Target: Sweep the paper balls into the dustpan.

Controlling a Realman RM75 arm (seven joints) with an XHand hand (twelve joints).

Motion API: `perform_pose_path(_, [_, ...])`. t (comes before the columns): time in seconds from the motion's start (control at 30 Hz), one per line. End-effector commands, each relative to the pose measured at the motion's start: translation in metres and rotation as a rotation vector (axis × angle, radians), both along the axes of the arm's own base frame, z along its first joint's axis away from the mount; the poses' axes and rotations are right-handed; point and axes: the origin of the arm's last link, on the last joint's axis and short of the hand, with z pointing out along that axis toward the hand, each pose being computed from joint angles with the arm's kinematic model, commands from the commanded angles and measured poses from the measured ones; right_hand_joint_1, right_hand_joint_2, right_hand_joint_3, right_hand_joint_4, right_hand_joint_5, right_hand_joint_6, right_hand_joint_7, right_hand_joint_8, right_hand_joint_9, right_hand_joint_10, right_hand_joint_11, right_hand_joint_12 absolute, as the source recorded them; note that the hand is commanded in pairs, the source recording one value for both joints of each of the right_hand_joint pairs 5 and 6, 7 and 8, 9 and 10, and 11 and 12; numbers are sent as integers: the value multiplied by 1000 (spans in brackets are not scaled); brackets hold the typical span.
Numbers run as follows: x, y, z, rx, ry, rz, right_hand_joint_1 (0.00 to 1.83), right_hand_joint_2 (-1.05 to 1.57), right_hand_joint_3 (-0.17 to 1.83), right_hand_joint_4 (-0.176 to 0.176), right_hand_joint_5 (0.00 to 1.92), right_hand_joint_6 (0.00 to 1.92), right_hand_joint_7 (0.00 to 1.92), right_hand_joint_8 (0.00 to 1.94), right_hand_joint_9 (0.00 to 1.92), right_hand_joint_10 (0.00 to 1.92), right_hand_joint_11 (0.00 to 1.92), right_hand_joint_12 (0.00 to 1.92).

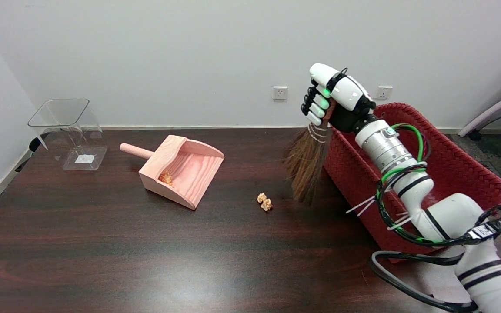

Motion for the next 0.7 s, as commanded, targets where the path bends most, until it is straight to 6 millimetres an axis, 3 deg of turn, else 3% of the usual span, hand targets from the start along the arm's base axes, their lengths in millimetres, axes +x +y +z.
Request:
perform_pose_path(0.03, [-3,18,-40,-57,121,-150,1006,1571,1416,0,1920,1920,1920,1920,1920,1920,1920,1920])
perform_pose_path(0.43, [-30,13,-109,-102,231,-224,1003,1571,1302,0,1920,1920,1920,1920,1920,1920,1920,1920])
perform_pose_path(0.7, [-42,6,-127,-106,311,-245,996,1571,1283,0,1920,1920,1920,1920,1920,1920,1920,1920])
